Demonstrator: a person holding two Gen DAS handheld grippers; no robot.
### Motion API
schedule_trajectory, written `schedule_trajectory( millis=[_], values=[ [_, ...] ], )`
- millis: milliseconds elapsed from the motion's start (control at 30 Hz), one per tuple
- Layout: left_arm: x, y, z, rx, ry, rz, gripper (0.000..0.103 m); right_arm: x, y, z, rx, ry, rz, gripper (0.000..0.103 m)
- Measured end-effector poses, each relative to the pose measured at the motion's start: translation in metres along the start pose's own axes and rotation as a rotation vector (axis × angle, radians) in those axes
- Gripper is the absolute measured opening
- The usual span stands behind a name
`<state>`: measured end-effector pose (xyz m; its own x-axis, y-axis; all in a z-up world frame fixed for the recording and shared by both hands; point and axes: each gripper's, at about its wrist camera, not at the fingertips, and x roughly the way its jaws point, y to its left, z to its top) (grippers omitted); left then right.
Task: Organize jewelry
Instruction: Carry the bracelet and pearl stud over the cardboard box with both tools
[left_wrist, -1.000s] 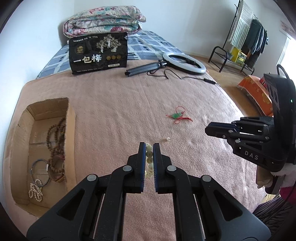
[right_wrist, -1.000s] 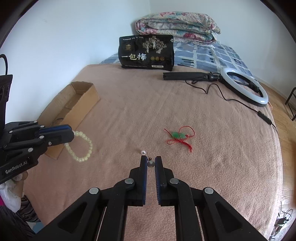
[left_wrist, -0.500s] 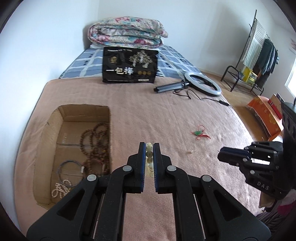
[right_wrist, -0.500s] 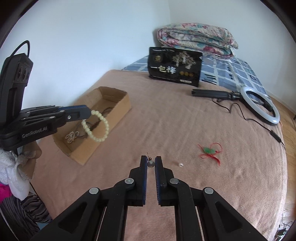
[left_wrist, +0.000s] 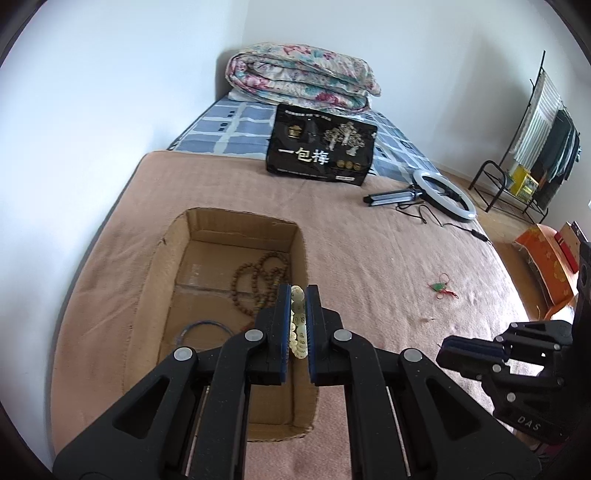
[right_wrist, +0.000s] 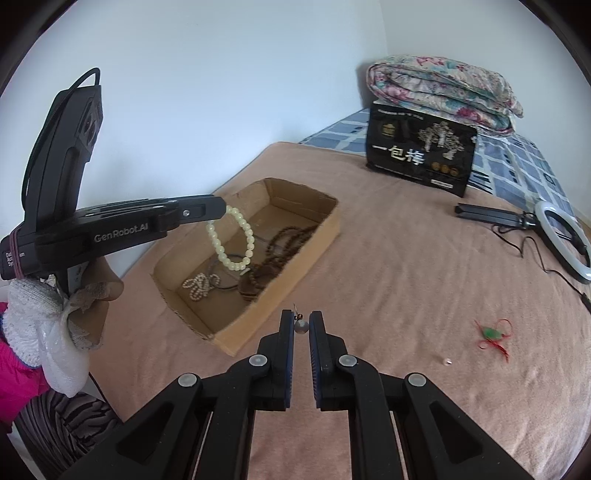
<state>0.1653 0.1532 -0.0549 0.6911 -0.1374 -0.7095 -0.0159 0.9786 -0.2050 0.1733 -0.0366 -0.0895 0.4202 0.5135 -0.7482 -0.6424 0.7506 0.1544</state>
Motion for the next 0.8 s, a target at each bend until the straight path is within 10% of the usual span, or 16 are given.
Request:
schedule_trajectory(
  millis=[800],
  values=[
    [0.028, 0.069, 0.004, -0.094, 0.031, 0.075, 0.005, 0.076, 0.057, 0.015, -0.019, 0.081, 0.114, 0.006]
  ],
)
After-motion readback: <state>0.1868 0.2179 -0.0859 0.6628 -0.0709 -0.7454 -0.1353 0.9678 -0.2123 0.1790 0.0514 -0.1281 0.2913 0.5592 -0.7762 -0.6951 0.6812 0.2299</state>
